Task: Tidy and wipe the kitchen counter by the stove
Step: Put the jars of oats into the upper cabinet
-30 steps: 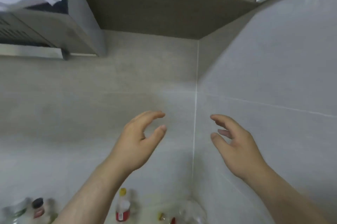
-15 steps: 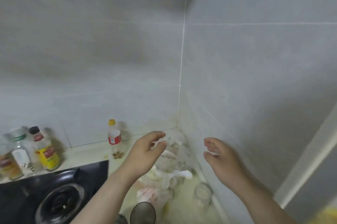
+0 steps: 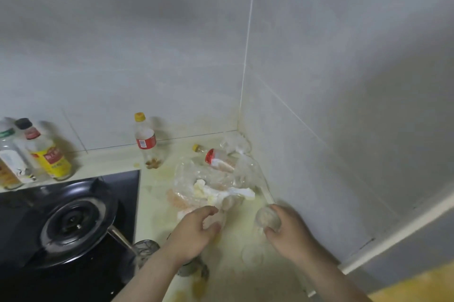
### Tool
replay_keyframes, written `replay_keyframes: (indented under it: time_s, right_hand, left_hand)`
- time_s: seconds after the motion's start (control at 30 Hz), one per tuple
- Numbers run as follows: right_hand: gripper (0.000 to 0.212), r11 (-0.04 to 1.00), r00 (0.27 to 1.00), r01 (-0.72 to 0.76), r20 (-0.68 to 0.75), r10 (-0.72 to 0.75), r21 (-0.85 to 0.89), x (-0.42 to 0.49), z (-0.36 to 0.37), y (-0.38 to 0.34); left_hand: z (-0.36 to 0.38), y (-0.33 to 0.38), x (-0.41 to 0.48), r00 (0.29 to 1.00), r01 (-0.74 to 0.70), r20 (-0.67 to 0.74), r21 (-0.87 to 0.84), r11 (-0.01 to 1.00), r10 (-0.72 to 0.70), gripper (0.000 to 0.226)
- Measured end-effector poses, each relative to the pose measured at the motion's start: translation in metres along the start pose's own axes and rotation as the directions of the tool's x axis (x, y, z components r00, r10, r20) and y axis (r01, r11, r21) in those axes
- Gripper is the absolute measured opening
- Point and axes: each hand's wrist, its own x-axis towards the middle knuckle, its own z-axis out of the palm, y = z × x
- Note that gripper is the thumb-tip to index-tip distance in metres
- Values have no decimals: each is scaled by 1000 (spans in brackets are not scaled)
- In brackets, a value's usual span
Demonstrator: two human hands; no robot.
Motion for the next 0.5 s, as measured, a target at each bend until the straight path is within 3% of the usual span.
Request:
replay_keyframes:
  time_s: [0.37, 0.5]
  right_hand:
    - [80, 991, 992, -128, -18, 128, 33, 32, 43, 20]
    - [72, 986, 987, -152, -47, 155, 70, 31, 42, 14]
  left_hand:
    - [16, -11, 0, 992, -125, 37, 422, 898, 121, 49]
    - [17, -16, 5, 981, -195, 74, 477, 857, 182, 44]
